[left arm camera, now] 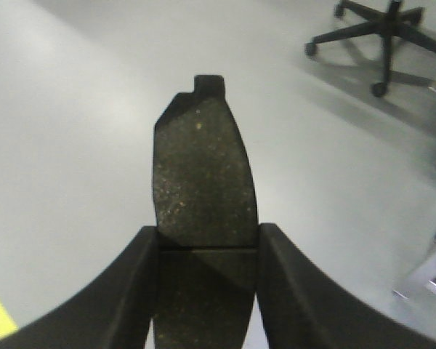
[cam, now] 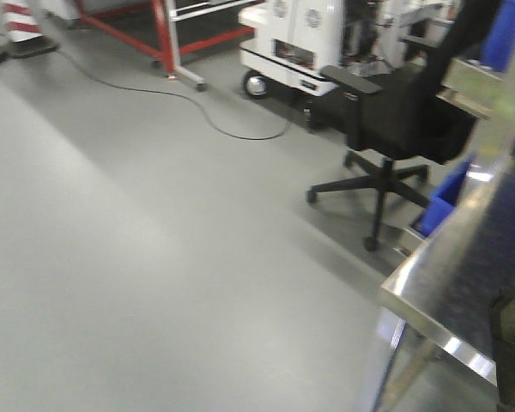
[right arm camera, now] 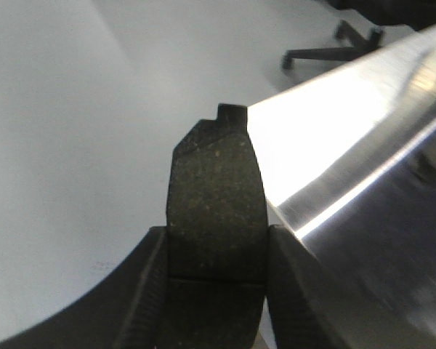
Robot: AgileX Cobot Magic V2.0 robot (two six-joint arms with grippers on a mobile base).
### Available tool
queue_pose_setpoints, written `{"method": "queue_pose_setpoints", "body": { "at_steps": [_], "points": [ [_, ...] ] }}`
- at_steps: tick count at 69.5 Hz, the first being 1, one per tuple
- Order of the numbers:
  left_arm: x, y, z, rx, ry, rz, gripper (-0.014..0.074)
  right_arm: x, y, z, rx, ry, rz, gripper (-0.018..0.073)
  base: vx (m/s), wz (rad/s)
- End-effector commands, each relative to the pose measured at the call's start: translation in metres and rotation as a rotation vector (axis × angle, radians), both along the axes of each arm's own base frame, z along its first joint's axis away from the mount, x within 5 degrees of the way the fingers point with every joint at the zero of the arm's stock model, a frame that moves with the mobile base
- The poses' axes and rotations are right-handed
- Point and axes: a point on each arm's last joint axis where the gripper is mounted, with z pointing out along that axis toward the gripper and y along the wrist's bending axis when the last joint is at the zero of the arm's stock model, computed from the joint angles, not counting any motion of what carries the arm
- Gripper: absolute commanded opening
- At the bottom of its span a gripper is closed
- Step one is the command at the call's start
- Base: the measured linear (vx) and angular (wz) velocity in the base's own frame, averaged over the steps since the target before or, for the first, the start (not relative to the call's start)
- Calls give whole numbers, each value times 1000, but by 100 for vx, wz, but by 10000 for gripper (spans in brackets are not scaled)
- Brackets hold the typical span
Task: Move and align brake pads A on conveyor
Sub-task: 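Turn the base away from the table holding both pads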
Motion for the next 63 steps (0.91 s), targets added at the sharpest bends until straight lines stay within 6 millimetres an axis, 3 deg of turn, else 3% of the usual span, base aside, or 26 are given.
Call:
{"method": "queue_pose_setpoints", "body": {
  "at_steps": [1, 63],
  "points": [
    [4, -1, 15, -8, -104, -6, 122, 5, -1, 16, 12, -107, -16, 69, 6, 63],
    [4, -1, 15, -8, -104, -6, 122, 5, -1, 16, 12, -107, -16, 69, 15, 59]
  ]
}}
